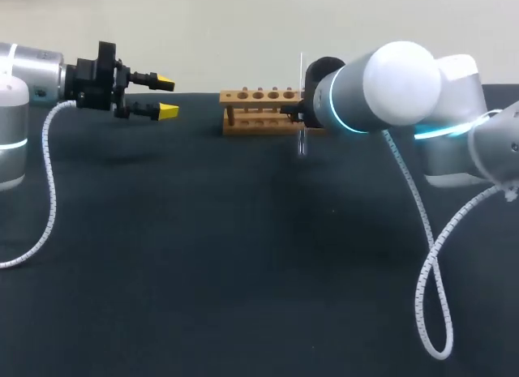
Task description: Grasp the test tube, adjust it, and insert it.
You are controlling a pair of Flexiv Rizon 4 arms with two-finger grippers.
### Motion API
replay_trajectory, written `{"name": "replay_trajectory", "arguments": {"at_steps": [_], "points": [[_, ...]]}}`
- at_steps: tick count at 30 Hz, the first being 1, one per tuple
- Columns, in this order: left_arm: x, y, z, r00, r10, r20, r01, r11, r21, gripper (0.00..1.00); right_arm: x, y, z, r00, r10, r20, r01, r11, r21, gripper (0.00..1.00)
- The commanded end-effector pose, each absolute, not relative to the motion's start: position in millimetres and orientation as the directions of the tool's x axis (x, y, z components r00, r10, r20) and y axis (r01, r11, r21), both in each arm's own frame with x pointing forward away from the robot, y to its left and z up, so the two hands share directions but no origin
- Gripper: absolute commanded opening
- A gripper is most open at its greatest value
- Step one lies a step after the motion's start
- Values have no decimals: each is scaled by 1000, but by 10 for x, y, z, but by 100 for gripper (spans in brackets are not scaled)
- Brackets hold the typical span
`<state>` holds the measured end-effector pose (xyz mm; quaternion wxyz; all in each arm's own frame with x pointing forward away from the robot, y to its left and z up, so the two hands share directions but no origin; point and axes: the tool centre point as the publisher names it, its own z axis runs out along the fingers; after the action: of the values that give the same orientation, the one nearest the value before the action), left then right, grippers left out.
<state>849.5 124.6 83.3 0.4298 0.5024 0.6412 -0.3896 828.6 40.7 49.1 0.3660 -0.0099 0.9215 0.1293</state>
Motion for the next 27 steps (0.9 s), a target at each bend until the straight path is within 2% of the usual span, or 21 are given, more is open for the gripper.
{"name": "replay_trajectory", "arguments": {"at_steps": [1,27], "points": [[8517,1252,820,-123,308,-944,980,186,-67,100,8325,416,469,-748,72,-660,-110,967,230,0],[8517,1252,820,-123,308,-944,980,186,-67,100,8115,395,618,-706,154,-691,-45,964,261,0]]}}
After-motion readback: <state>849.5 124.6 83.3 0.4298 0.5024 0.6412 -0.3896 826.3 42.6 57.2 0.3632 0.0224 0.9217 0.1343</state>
